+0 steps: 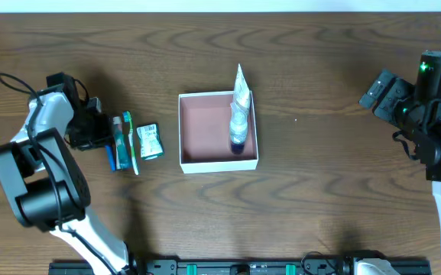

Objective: Pack container
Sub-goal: 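Carry the razor into the box and release it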

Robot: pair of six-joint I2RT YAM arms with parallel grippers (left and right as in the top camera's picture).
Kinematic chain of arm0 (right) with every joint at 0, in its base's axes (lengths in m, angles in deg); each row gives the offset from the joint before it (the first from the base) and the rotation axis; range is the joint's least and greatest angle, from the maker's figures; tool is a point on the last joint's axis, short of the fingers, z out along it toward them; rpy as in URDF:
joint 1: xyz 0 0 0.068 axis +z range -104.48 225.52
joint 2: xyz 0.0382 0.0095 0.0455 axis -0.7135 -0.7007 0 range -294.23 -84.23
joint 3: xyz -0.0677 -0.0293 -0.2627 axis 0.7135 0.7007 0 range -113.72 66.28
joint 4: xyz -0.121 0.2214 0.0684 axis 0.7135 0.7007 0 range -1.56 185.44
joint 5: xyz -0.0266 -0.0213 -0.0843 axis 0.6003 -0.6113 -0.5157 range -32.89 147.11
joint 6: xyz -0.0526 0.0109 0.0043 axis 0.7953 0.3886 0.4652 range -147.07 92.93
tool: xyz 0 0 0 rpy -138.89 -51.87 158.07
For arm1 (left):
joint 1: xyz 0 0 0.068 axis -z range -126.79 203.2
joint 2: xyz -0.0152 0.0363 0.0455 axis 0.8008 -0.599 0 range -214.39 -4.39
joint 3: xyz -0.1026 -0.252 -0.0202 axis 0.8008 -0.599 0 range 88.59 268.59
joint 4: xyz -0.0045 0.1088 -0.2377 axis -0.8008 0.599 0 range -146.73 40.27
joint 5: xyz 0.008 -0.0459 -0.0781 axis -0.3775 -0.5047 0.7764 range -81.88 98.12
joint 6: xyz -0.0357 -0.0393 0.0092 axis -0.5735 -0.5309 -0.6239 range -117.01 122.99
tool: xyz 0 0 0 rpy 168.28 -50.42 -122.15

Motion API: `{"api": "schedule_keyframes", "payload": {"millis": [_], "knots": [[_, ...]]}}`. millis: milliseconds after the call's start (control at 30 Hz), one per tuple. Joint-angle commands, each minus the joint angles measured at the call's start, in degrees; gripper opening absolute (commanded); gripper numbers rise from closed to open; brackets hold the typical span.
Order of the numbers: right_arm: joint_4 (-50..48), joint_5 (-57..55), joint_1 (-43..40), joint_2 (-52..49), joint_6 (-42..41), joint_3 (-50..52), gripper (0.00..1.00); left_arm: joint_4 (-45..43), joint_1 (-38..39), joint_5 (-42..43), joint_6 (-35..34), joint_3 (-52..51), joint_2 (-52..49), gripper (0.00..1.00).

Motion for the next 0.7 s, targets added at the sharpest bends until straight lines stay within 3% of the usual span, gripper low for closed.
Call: {"api": "schedule_keyframes", "payload": {"millis": [0, 200, 333, 500, 667], "knots": [[0.0, -0.2, -0.4, 0.1, -0.6, -0.4, 0.99, 0.4, 2.3, 5.0, -0.5, 0.3, 9.3, 0.13], [0.0, -0.2, -0.4, 0.1, -0.6, -0.4, 0.99, 0.2, 12.0, 4.2, -0.8, 0.3, 25.0, 0.13], [0.0, -0.2, -0.4, 0.1, -0.6, -0.4, 0.99, -0.1, 21.4, -0.9, -4.7, 0.3, 31.0, 0.13], [0.0, -0.2, -0.4, 0.1, -0.6, -0.4, 0.99, -0.6, 31.3, -7.2, -15.9, -0.1, 30.7, 0.13], [0.0, -0.2, -0.4, 0.1, -0.6, -0.4, 0.99, -4.3, 36.9, -7.5, -26.4, -2.2, 25.7, 0.13]]}}
